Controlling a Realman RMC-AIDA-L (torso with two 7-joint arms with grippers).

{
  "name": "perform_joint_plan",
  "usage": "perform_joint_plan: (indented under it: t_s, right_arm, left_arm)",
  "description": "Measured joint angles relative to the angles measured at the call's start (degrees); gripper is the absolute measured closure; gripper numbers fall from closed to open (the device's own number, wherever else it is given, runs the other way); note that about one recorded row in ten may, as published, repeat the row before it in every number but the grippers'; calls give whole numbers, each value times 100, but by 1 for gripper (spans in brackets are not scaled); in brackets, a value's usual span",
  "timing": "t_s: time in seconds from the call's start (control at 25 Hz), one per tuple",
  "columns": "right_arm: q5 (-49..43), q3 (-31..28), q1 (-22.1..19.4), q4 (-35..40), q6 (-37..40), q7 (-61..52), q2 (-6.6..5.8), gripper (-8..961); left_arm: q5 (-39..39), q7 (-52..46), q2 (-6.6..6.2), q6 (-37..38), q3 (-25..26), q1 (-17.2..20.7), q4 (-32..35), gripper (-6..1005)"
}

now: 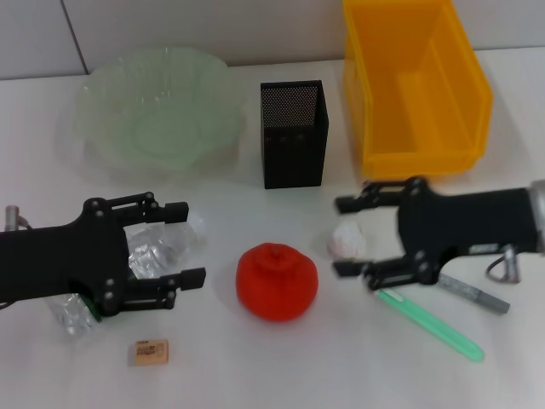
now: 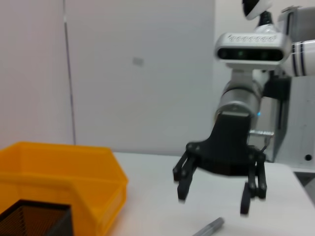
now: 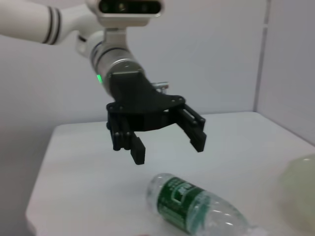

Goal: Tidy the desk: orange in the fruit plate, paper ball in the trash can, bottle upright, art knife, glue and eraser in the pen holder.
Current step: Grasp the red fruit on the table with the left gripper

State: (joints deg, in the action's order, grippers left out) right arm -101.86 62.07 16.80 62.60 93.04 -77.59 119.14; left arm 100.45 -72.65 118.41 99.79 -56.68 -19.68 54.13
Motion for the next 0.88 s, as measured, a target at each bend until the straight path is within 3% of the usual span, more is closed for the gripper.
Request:
perform_joint_plan:
  t_s: [0.28, 0.52, 0.72, 0.88]
  right_arm:
    - [-453, -1321, -140, 161, 268, -188, -27, 175]
    - [-492, -1588, -238, 156, 285, -190, -14, 175]
    - [-497, -1630, -266, 119, 282, -193, -1, 175]
    - [-497, -1632, -295, 91, 248, -194, 7, 175]
  left_arm:
    - [0, 60, 22, -765, -402, -165, -353, 266]
    - [-17, 68, 34, -1337, -493, -664, -1197, 269]
    - [-12, 301, 44, -1465, -552, -837, -1514, 272]
    - [-152, 481, 73, -1743, -992, -850, -1638, 275]
